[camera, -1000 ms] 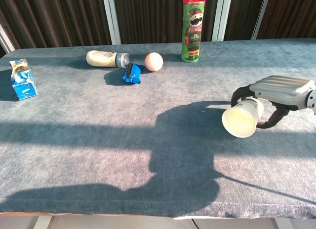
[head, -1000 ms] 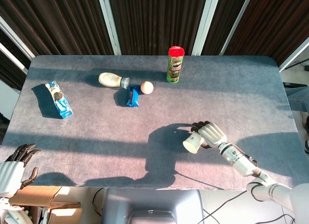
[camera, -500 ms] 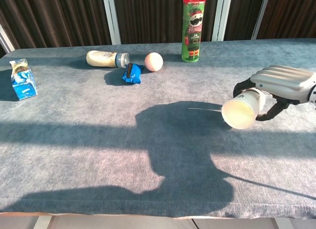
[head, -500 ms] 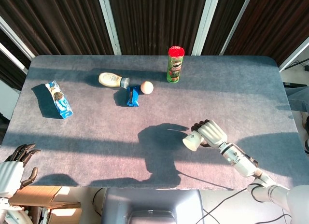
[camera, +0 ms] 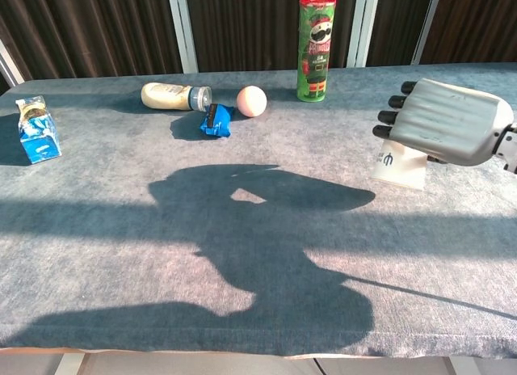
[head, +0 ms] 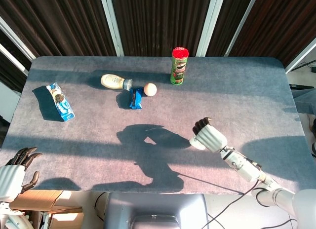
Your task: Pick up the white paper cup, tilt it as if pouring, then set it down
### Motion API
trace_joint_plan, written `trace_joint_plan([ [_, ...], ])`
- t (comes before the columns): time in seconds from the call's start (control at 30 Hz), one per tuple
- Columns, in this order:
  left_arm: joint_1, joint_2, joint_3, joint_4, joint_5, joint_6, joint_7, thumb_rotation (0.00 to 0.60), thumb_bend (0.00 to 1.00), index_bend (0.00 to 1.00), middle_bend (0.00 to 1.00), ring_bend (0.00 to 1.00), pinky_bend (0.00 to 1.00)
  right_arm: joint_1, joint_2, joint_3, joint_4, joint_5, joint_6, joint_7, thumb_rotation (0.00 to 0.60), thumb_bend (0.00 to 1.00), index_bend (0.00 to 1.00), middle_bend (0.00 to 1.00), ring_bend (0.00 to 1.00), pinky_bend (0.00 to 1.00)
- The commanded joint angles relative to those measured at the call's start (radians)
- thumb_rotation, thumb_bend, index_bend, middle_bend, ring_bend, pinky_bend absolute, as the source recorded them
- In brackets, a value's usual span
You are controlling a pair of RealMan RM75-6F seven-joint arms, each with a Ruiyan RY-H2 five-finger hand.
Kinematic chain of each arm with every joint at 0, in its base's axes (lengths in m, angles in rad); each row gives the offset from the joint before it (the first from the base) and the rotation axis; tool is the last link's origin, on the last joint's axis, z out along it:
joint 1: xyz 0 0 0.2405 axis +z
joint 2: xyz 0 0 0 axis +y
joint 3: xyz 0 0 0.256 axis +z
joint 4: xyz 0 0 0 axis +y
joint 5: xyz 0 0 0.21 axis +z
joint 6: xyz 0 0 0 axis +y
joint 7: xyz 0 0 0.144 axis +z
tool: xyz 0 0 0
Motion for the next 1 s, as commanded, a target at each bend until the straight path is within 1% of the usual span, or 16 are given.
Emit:
trace_joint_plan([
  [0.03,0.0,0.0,0.0,0.0,0.0,-0.001,0.0,0.6,0.46,0.26,0.14,0.11,0.33,0.043,0.023,0.032,-0.128,-0.065,-0.039,-0.445,0.6,0.75,0.78,0.53,0.47,0.57],
  [0.13,-0.001,0.0,0.001,0.0,0.001,-0.001,0.0,0.6,0.46,0.26,0.14,0.11,0.33,0.054,0.024,0.042,-0.175,-0.056,-0.085,-0.528,0.6,0.75,0.78,0.53,0.47,0.57],
  [0.23,0.0,0.001,0.001,0.0,0.002,0.0,-0.002,0.6,0.46,0.26,0.14,0.11,0.33,0.056,0.012,0.05,-0.195,-0.039,-0.121,-0.591,0.6,0.75,0.78,0.53,0.47,0.56],
  [0.47,0.001,0.003,-0.001,0.001,0.0,0.003,-0.01,0.6,0.46,0.26,0.14,0.11,0.33,0.044,-0.033,0.064,-0.178,0.017,-0.175,-0.671,0.6,0.75,0.74,0.53,0.43,0.51],
  [0.53,0.001,0.004,-0.001,0.001,-0.001,0.003,-0.013,0.6,0.46,0.26,0.14,0.11,0.33,0.038,-0.043,0.065,-0.171,0.029,-0.178,-0.679,0.6,0.74,0.72,0.53,0.41,0.49],
  [0.6,0.001,0.004,-0.001,0.001,-0.002,0.003,-0.014,0.6,0.46,0.26,0.14,0.11,0.33,0.034,-0.048,0.066,-0.167,0.037,-0.178,-0.678,0.6,0.69,0.7,0.53,0.39,0.48],
  [0.67,0.001,0.005,-0.001,0.001,-0.002,0.002,-0.015,0.6,0.46,0.26,0.14,0.11,0.33,0.031,-0.052,0.064,-0.165,0.043,-0.176,-0.671,0.6,0.6,0.67,0.52,0.37,0.46],
  [0.7,0.001,0.005,-0.001,0.001,-0.001,0.002,-0.015,0.6,0.46,0.26,0.14,0.11,0.33,0.028,-0.053,0.063,-0.165,0.046,-0.176,-0.668,0.6,0.57,0.66,0.52,0.36,0.45],
  [0.73,0.001,0.005,-0.001,0.002,-0.001,0.002,-0.015,0.6,0.46,0.26,0.14,0.11,0.33,0.026,-0.053,0.063,-0.166,0.05,-0.176,-0.665,0.6,0.53,0.64,0.5,0.35,0.44],
  [0.87,0.001,0.004,-0.001,0.002,0.002,0.004,-0.014,0.6,0.46,0.26,0.14,0.11,0.33,0.016,-0.051,0.063,-0.175,0.072,-0.181,-0.658,0.6,0.41,0.58,0.44,0.3,0.42],
  [0.93,0.001,0.004,-0.001,0.002,0.002,0.005,-0.013,0.6,0.46,0.26,0.14,0.11,0.33,0.009,-0.049,0.065,-0.184,0.088,-0.185,-0.657,0.6,0.34,0.53,0.38,0.27,0.4],
  [1.0,0.001,0.003,-0.001,0.002,0.002,0.005,-0.013,0.6,0.46,0.26,0.14,0.12,0.33,0.004,-0.047,0.067,-0.192,0.1,-0.185,-0.655,0.6,0.3,0.47,0.33,0.25,0.38],
])
